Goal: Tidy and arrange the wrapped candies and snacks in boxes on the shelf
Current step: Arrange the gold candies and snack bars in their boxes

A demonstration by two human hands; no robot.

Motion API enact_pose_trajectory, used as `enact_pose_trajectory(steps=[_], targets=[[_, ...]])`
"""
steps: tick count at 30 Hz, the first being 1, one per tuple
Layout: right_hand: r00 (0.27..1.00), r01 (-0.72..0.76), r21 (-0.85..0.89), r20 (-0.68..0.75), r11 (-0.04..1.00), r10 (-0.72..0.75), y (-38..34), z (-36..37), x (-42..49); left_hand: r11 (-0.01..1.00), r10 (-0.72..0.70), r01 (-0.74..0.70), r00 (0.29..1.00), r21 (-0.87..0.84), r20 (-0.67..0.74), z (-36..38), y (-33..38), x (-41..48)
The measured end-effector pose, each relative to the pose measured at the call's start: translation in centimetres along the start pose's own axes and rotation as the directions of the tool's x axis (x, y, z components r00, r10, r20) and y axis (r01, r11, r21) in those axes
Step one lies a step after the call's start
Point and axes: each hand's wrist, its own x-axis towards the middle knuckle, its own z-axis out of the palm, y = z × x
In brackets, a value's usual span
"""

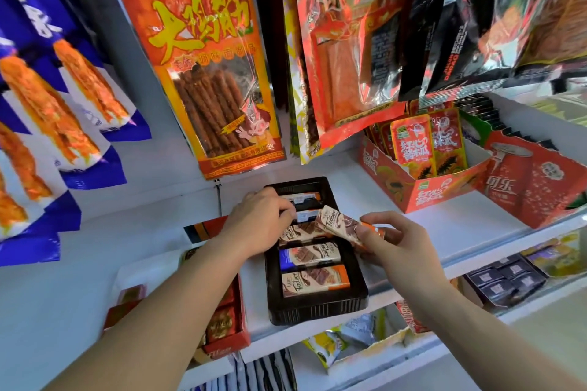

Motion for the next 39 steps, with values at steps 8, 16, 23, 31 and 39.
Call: enact_pose_trajectory(steps=[8, 16, 23, 31, 39], targets=[[1.000, -0.009, 0.029, -0.002, 1.000, 0.009, 0.0, 0.0, 0.2, 0.999, 0.013, -0.017, 0.996, 0.041, 0.086, -0.4, -0.3, 0.6], [1.000, -0.006, 0.048, -0.004, 0.999, 0.006, -0.2, 0.0, 0.1, 0.984, -0.025, -0.014, 0.977, -0.179, -0.211, -0.8, -0.6, 0.6], [1.000, -0.023, 0.056, 0.007, 0.998, 0.023, -0.1, -0.1, 0.1, 0.956, -0.214, 0.132, 0.924, -0.262, -0.316, -1.1, -0.9, 1.4], [0.999, -0.047, 0.074, 0.014, 0.996, 0.046, -0.5, -0.2, -0.1, 0.969, -0.223, 0.184, 0.936, -0.162, -0.272, -1.5, -0.7, -0.4], [0.997, -0.073, 0.006, 0.037, 0.997, 0.073, -3.3, 1.6, 3.9, 0.992, -0.118, 0.128, 0.952, 0.020, -0.282, -1.2, -0.1, -4.4]])
